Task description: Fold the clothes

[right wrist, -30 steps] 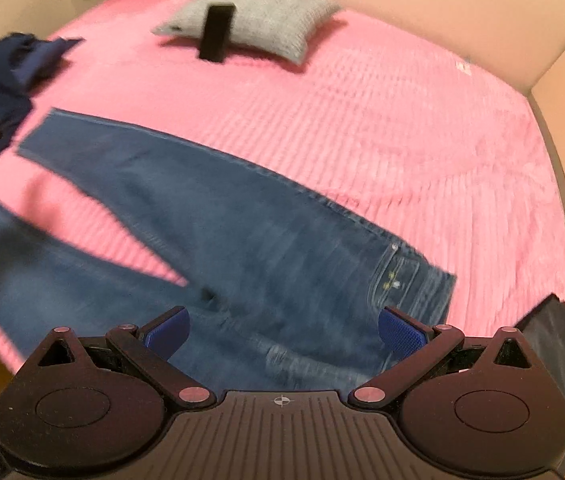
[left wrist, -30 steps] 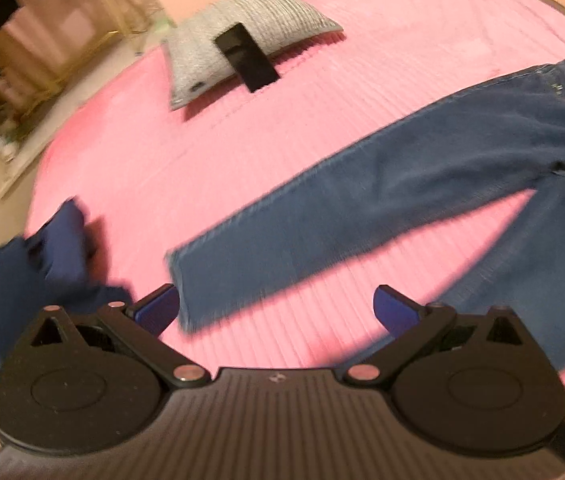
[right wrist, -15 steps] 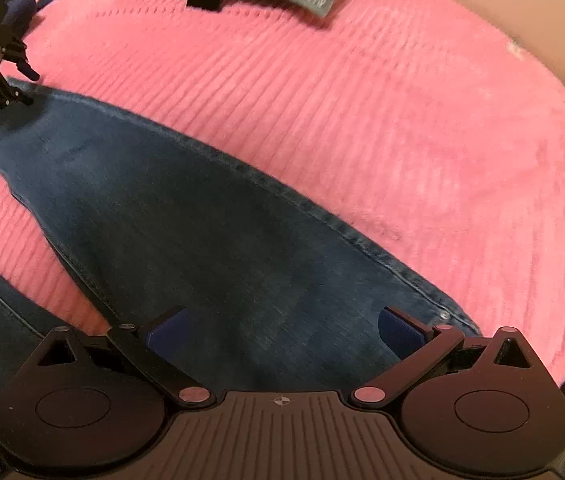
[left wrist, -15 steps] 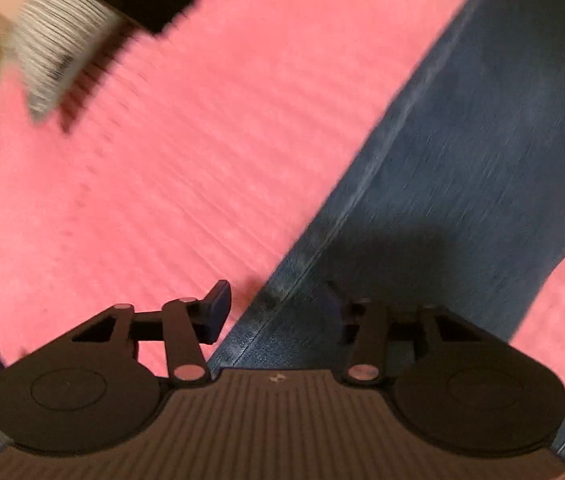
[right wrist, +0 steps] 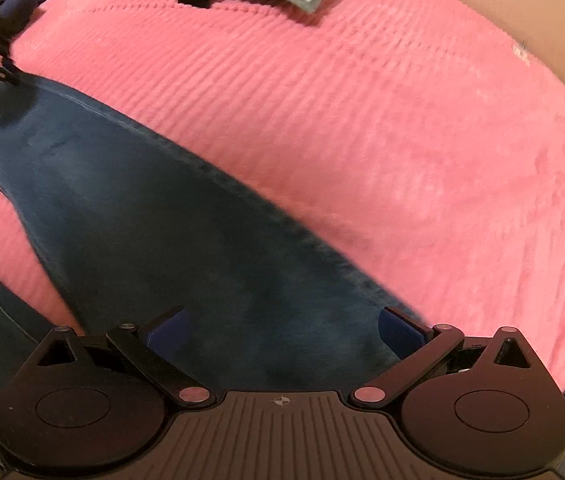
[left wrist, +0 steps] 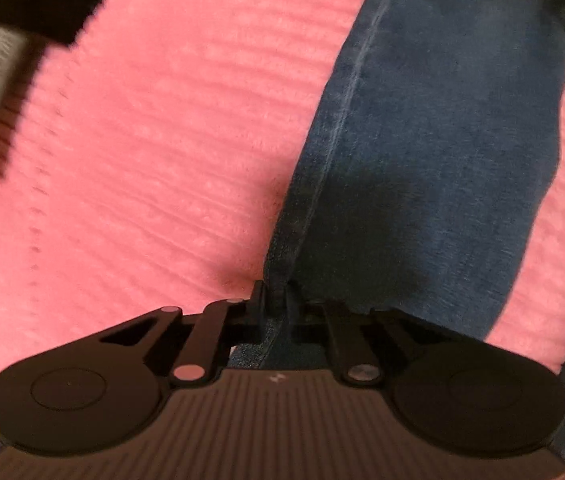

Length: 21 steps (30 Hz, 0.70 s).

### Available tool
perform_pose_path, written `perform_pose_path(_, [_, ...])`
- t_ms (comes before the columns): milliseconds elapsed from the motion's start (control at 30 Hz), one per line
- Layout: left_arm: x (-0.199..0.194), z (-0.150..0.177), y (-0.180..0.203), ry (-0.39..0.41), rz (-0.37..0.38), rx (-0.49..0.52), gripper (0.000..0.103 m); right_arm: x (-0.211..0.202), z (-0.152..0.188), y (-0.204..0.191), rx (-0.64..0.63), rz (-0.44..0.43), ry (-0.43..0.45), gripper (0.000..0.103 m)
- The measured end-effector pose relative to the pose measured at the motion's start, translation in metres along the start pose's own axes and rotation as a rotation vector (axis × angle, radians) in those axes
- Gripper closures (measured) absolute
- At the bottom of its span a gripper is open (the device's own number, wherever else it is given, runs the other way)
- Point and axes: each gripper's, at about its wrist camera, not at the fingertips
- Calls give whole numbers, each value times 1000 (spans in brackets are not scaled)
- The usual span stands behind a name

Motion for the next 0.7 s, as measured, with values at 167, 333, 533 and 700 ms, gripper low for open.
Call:
perform_pose_path(167, [-59,3,39,66,-163,45,97,29,1,47,-87,-54,1,5])
perform_pose_path(333, [-97,-3,78,81,-260,40,97,81,0,76,-224,-185,-53,27])
perform_pose_path(533, [-103,-12,109,43,-300,32,97,105,7,67,-373,-283,-152,77])
perform_pose_path(700, [-123,-16,119,24,-364,26,97,32,19,54,-380,-170,-18,88])
Point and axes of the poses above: each gripper's, at about its wrist camera, not at the fingertips, and x roughly the way its jaws point, y to its right, z to its underside, and after that the axes turned 11 degrees about y, right-handed
